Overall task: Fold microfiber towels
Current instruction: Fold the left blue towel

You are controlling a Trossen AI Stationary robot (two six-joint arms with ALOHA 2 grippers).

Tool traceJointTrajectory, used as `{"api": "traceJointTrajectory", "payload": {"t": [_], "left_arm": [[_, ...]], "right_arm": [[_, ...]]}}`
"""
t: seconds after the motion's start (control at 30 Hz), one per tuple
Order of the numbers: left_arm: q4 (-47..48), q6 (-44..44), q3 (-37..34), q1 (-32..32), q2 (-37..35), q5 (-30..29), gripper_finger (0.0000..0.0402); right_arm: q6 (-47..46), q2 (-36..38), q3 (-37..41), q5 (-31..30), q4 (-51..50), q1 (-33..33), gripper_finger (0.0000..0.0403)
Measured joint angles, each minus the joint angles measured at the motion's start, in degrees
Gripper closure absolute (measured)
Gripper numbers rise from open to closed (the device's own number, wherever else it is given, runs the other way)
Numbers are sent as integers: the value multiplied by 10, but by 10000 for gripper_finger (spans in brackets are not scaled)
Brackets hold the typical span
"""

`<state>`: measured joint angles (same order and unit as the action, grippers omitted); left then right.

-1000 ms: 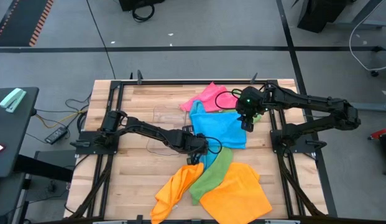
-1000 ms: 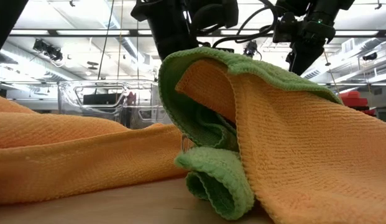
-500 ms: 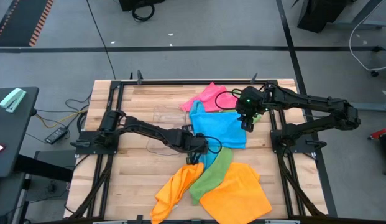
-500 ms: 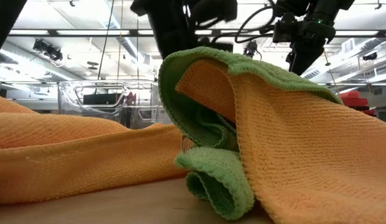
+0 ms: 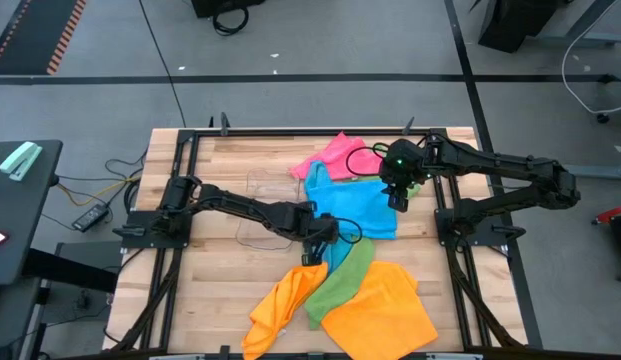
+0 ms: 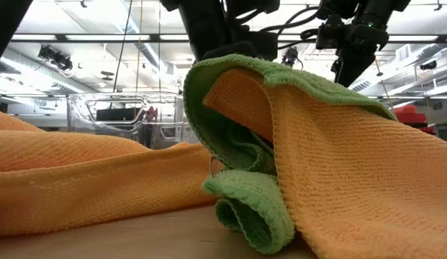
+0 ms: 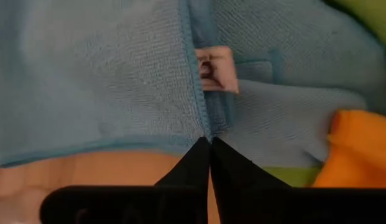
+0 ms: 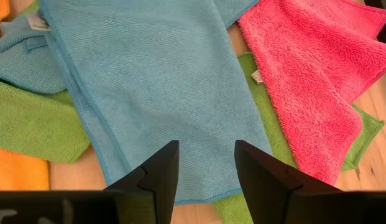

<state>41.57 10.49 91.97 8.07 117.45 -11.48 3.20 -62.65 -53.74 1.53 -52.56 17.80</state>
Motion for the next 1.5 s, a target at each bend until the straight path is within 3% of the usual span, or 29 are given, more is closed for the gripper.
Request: {"api": "traceJointTrajectory", "payload": {"t": [0.1, 0.3, 0.37, 1.0, 1.27, 1.5], "left_arm": [[16, 32, 7, -8, 0, 7, 383], [19, 83, 8, -37, 0, 119, 392], [21, 78, 8, -43, 0, 131, 393], [55, 62, 8, -44, -44, 112, 379], [81, 46, 8, -36, -45, 113, 394], [69, 38, 6, -19, -39, 113, 365]], "right_arm": [[0, 0, 0, 0, 0, 0, 238], [2, 0, 0, 0, 0, 0, 238], [8, 0, 0, 2, 0, 0, 238], [13, 0, 0, 5, 0, 0, 238], [13, 0, 0, 5, 0, 0, 238], [13, 0, 0, 5, 0, 0, 238]]}}
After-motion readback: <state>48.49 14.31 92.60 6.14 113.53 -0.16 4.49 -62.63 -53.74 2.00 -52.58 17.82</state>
